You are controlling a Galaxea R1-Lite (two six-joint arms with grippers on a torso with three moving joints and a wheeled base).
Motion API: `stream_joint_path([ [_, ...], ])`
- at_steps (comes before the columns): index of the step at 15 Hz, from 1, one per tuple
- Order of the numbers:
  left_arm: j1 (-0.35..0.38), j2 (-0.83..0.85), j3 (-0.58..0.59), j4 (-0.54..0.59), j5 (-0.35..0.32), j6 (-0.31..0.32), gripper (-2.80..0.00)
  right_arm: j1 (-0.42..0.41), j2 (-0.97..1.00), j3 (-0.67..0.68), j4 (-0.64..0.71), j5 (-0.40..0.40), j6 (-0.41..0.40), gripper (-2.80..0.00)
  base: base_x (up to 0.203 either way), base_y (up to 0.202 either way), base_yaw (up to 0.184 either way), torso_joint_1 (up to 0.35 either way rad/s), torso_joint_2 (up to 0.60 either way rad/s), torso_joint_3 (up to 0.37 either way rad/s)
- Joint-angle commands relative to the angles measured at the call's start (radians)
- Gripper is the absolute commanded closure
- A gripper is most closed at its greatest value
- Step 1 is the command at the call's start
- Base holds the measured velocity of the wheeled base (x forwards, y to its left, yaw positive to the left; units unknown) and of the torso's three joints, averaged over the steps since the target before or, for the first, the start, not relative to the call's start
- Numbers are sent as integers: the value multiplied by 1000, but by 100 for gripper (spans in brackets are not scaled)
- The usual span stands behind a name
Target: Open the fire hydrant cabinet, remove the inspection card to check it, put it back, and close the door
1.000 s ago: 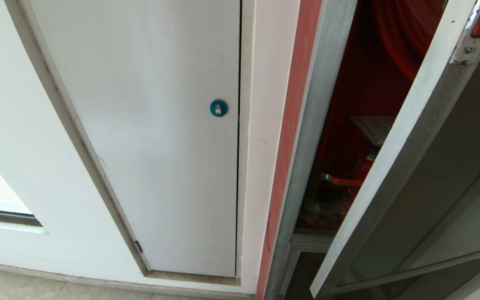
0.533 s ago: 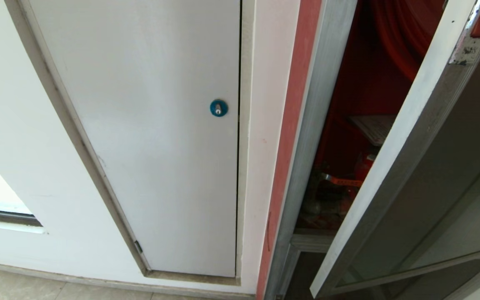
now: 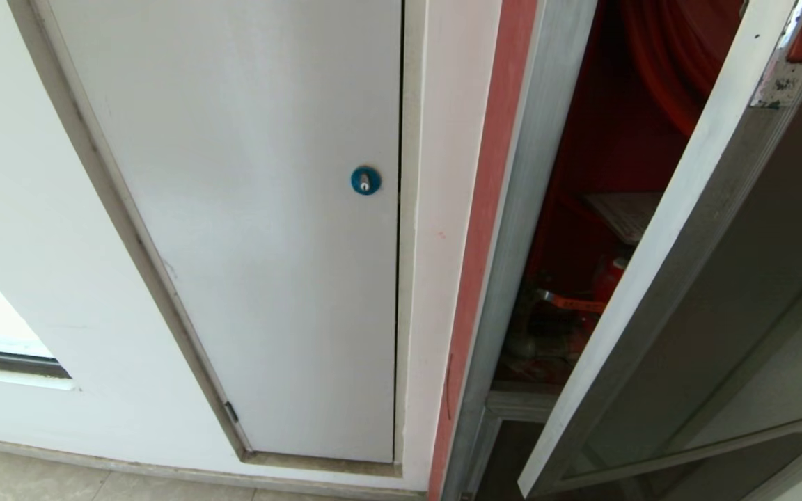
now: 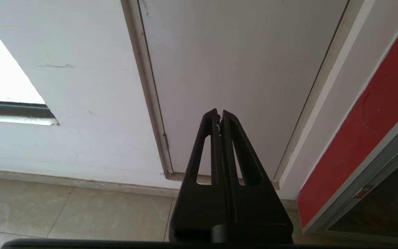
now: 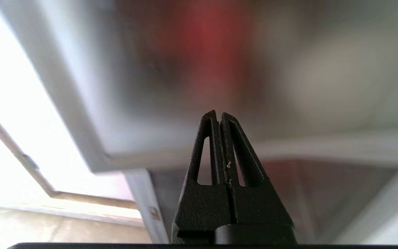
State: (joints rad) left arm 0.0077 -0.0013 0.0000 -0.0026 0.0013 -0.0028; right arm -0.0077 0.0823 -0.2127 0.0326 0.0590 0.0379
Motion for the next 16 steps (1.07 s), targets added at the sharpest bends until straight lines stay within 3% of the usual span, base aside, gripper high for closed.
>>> stream_joint_path([
  [1,0,1,2,0,-1,0,0,0,140,-125,0,52,4,0,0,0,0,0,0,0],
  [5,0,1,2,0,0,0,0,0,297,-258,4,195,72,0,0,0,0,0,0,0],
  [10,0,1,2,0,0,0,0,0,446,-474,114,460,201,0,0,0,0,0,0,0],
  [16,0,1,2,0,-1,0,0,1,591,-562,146,688,218,0,0,0,0,0,0,0],
])
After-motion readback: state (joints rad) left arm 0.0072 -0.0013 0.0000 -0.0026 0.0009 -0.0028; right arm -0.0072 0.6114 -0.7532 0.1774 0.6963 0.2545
